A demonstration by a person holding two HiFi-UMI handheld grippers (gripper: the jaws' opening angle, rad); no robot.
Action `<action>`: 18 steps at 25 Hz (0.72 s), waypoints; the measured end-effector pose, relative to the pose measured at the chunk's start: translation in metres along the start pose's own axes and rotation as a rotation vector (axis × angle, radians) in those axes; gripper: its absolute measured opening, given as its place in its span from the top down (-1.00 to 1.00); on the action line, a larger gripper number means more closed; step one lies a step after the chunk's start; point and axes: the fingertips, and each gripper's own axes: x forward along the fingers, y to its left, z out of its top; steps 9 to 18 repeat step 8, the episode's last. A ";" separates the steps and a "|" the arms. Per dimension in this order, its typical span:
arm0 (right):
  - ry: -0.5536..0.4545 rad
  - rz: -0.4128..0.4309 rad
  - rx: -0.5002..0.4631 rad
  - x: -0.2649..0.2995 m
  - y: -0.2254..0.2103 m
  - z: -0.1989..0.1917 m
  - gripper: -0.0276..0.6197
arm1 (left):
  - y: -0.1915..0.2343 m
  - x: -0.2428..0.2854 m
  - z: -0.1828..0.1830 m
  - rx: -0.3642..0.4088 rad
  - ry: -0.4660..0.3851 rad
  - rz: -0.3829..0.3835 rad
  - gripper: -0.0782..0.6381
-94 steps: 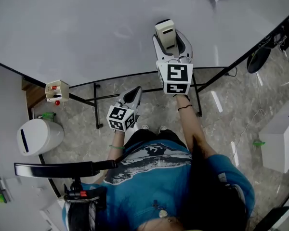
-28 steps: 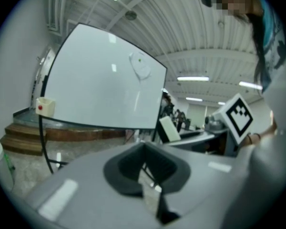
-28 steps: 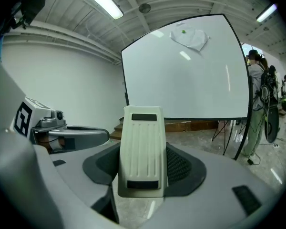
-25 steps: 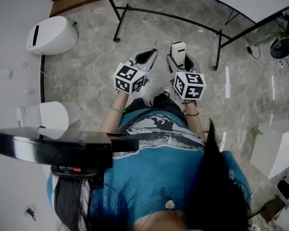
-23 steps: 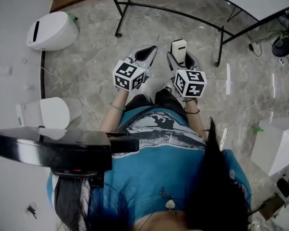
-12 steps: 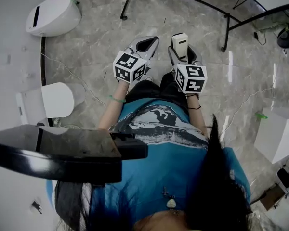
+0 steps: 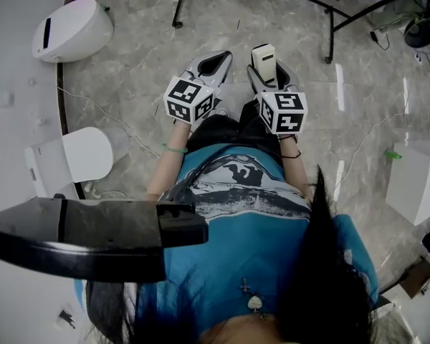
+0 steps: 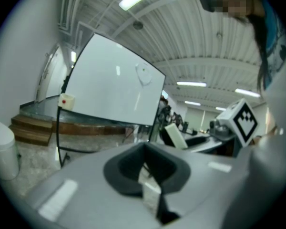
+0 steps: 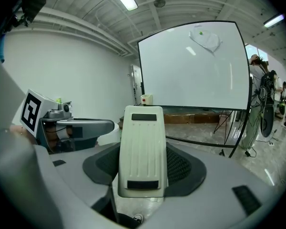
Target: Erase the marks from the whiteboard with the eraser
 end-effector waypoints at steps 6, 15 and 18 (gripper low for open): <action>0.007 -0.008 -0.001 -0.002 0.008 -0.009 0.10 | -0.004 -0.009 -0.006 0.008 0.003 -0.018 0.77; 0.010 -0.008 -0.003 -0.001 0.012 -0.012 0.10 | -0.004 -0.014 -0.010 0.007 0.005 -0.019 0.77; 0.010 -0.008 -0.003 -0.001 0.012 -0.012 0.10 | -0.004 -0.014 -0.010 0.007 0.005 -0.019 0.77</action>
